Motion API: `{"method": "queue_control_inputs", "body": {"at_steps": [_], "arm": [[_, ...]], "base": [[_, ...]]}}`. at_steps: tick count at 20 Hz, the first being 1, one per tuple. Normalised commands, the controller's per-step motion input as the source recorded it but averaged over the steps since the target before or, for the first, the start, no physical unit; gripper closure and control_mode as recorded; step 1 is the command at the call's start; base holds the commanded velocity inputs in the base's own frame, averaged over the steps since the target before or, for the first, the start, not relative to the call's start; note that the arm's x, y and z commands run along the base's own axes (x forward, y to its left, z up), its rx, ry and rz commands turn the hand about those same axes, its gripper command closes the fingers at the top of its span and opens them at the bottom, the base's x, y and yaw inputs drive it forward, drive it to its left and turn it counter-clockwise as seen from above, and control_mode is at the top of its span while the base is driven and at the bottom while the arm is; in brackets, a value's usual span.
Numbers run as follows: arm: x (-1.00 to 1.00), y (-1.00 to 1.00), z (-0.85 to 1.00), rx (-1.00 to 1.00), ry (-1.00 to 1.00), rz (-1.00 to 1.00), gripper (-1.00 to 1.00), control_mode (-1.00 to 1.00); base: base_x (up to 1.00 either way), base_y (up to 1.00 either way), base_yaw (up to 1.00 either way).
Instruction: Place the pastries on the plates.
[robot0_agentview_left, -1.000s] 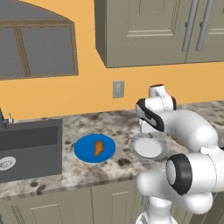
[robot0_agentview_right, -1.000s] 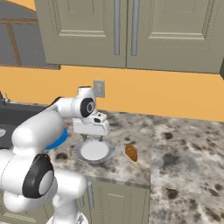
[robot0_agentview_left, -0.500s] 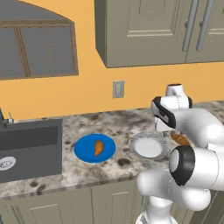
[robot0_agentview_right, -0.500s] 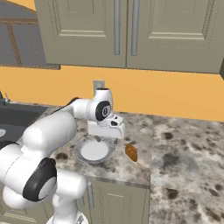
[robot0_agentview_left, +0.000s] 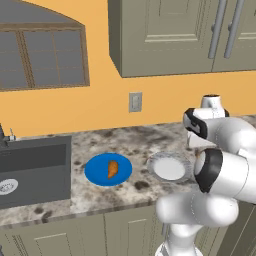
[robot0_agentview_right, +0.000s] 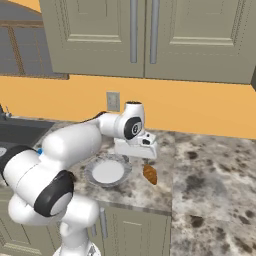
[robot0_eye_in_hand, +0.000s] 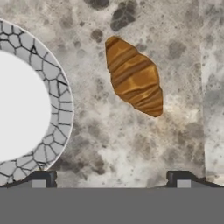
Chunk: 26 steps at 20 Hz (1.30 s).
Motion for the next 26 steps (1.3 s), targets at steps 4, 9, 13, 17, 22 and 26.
{"method": "queue_control_inputs", "body": {"at_steps": [4, 9, 13, 17, 22, 26], "arm": [[0.21, -0.3, -0.23, 0.0, 0.0, 0.0, -1.0, -1.0], [0.18, -0.25, -0.28, 0.0, 0.0, 0.0, -1.0, -1.0], [0.23, -0.1, -0.28, 0.0, 0.0, 0.0, -1.0, -1.0], [0.27, -0.11, -0.22, 0.0, 0.0, 0.0, -1.0, -1.0], [0.26, -0.08, -0.26, 0.0, 0.0, 0.01, -1.0, -1.0], [0.09, -0.02, -0.32, 0.0, 0.0, 0.01, -1.0, -1.0]], "base": [[0.0, 0.0, 0.0], [0.0, 0.0, 0.0], [0.0, 0.0, 0.0], [0.0, 0.0, 0.0], [0.0, 0.0, 0.0], [0.0, 0.0, 0.0]]}}
